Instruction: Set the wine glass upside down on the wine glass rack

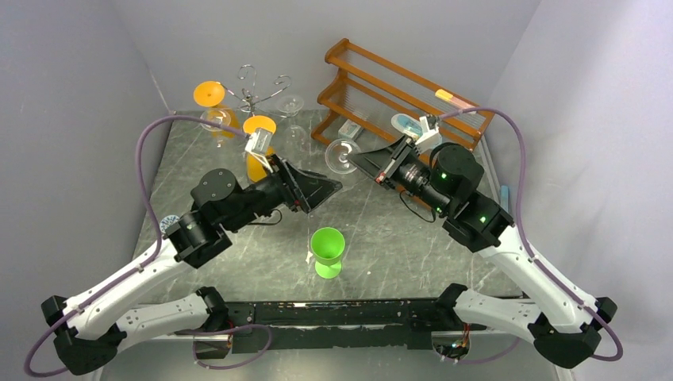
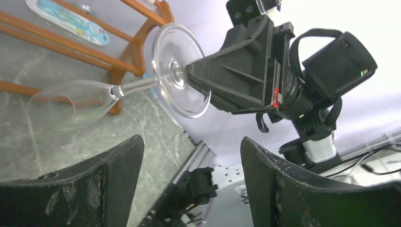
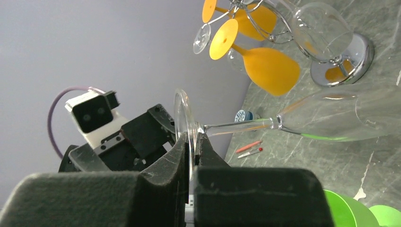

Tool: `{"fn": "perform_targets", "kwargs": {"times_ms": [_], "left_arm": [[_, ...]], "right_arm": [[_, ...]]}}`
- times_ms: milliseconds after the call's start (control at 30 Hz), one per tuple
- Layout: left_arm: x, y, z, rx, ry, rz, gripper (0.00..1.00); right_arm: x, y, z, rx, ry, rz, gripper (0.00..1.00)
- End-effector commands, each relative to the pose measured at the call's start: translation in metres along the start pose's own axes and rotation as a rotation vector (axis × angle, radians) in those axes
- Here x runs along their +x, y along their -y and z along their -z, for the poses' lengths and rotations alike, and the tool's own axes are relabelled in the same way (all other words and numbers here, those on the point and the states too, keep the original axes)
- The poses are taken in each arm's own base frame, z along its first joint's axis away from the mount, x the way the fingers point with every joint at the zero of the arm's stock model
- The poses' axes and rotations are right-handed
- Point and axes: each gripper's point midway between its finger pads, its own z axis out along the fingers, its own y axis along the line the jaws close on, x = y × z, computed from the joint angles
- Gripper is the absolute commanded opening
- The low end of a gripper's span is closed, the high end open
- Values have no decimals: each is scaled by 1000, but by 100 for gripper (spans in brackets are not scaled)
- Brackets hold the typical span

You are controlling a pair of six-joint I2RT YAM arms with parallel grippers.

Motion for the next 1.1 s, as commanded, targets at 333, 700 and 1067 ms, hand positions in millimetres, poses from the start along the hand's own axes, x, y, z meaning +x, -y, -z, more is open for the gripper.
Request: {"fn": "perform_targets", "kwargs": {"times_ms": [333,700,1067], "left_arm": [[-33,22,-18,3,93,244,70],[-30,15,-38,21,36,286,28],[-56,32,-33,83,28,228,5]], "right_arm": [[4,-9,19,-48,-32,29,0],[9,-15,24,-92,-59,31,0],[-6,-17,25,-56,-1,65,62]]}}
